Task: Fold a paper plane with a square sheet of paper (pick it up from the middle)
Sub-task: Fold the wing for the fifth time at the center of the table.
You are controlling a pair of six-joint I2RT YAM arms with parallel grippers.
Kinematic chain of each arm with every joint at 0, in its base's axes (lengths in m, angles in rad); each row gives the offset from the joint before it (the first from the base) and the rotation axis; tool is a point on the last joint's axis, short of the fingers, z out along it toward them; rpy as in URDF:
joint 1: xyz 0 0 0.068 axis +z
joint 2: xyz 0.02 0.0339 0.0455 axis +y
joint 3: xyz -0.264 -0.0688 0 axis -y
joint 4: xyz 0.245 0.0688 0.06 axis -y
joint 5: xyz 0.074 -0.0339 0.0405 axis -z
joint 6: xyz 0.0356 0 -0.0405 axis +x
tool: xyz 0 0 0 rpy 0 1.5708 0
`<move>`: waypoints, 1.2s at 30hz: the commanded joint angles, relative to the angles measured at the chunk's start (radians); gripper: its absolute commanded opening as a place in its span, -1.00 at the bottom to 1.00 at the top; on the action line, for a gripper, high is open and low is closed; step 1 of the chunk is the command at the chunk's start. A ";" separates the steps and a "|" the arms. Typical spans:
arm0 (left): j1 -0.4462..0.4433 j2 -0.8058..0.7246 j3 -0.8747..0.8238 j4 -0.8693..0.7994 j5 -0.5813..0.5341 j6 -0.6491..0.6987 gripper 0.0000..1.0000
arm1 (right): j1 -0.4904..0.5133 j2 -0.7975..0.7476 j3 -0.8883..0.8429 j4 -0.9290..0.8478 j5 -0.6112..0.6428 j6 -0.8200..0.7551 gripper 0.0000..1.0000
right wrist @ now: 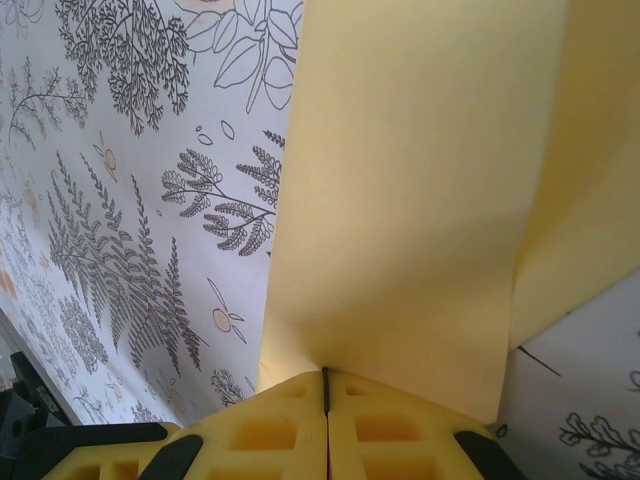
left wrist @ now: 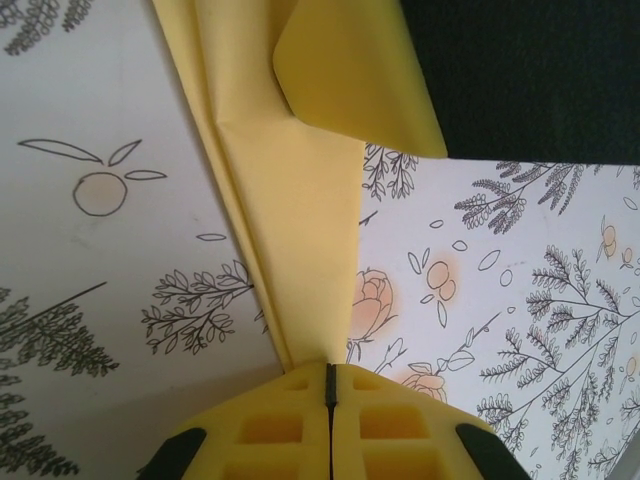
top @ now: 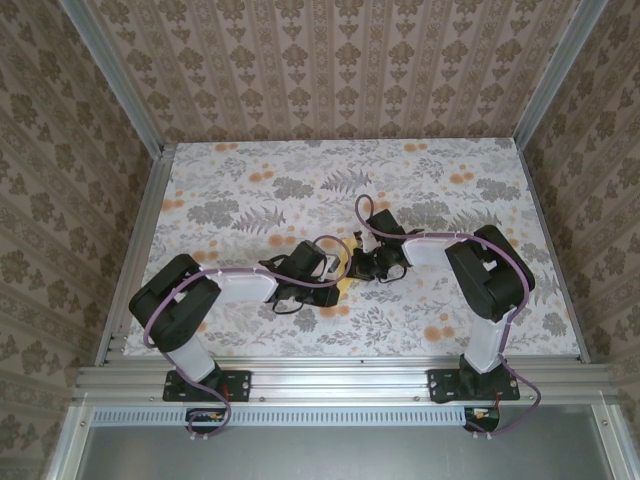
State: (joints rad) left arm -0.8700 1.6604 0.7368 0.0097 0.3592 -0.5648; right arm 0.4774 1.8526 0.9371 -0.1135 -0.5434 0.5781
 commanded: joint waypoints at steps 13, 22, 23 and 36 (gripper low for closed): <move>-0.038 -0.003 -0.019 -0.224 0.000 0.059 -0.89 | -0.008 0.069 -0.019 -0.078 0.119 -0.014 -0.86; -0.045 -0.029 -0.026 -0.266 0.000 0.075 -0.91 | -0.008 0.073 -0.013 -0.084 0.121 -0.014 -0.86; -0.045 -0.029 -0.025 -0.269 0.000 0.075 -0.90 | -0.008 0.074 -0.012 -0.083 0.122 -0.014 -0.86; -0.013 -0.157 -0.028 -0.147 0.008 0.007 -0.83 | -0.008 0.084 -0.009 -0.086 0.123 -0.014 -0.87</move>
State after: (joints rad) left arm -0.9001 1.5612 0.7208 -0.1635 0.3531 -0.5240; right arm 0.4774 1.8656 0.9501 -0.1162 -0.5545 0.5781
